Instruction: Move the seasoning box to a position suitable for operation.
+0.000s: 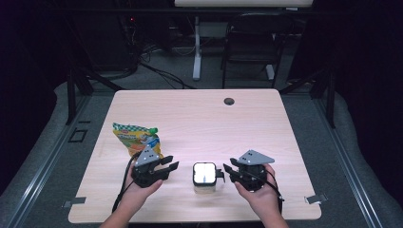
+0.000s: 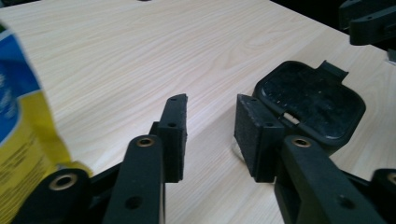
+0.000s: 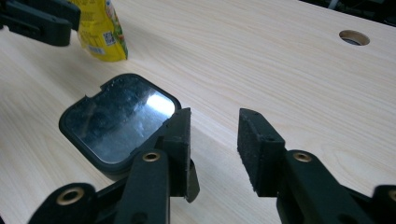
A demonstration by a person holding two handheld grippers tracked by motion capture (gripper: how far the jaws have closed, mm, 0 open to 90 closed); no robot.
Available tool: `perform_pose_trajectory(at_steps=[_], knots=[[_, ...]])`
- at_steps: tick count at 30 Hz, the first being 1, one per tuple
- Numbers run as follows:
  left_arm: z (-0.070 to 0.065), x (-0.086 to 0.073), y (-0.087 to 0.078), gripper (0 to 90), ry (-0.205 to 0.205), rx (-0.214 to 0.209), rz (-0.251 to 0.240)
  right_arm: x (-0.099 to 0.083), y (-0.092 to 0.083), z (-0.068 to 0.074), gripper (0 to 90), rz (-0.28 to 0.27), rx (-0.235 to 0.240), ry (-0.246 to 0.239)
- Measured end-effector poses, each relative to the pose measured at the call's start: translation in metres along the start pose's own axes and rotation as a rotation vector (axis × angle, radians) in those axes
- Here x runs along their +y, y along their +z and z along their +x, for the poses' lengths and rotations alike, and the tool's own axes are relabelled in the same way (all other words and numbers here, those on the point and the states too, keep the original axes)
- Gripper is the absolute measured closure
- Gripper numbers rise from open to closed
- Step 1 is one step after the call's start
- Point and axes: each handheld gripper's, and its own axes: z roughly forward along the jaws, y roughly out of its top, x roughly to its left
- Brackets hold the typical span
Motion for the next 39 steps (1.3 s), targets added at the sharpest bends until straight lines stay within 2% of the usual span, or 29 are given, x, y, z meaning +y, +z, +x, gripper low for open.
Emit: perform_pose_trajectory(at_steps=[4, 9, 11, 12, 20, 26, 39], knots=[[-0.005, 0.005, 0.006, 69.6, 0.003, -0.006, 0.026, 0.000, 0.002, 0.003, 68.2, -0.011, -0.005, 0.005], [-0.008, 0.004, 0.009, 74.6, -0.001, -0.015, 0.010, -0.003, 0.002, 0.008, 68.2, -0.021, 0.004, 0.047], [-0.011, -0.001, 0.009, 77.0, -0.017, -0.029, -0.006, -0.005, 0.004, 0.009, 68.7, -0.010, 0.008, 0.037], [-0.012, -0.002, 0.009, 77.6, -0.005, -0.030, 0.002, -0.007, 0.005, 0.010, 70.2, -0.011, 0.008, 0.041], [-0.015, -0.007, 0.011, 79.3, -0.004, -0.038, 0.018, -0.009, 0.007, 0.012, 75.2, -0.014, 0.011, 0.047], [-0.017, -0.009, 0.013, 78.6, 0.014, -0.034, 0.030, -0.010, 0.012, 0.015, 76.3, 0.007, 0.017, 0.037], [-0.019, -0.010, 0.013, 80.3, 0.021, -0.040, 0.039, -0.009, 0.017, 0.020, 76.9, 0.013, 0.028, 0.033]])
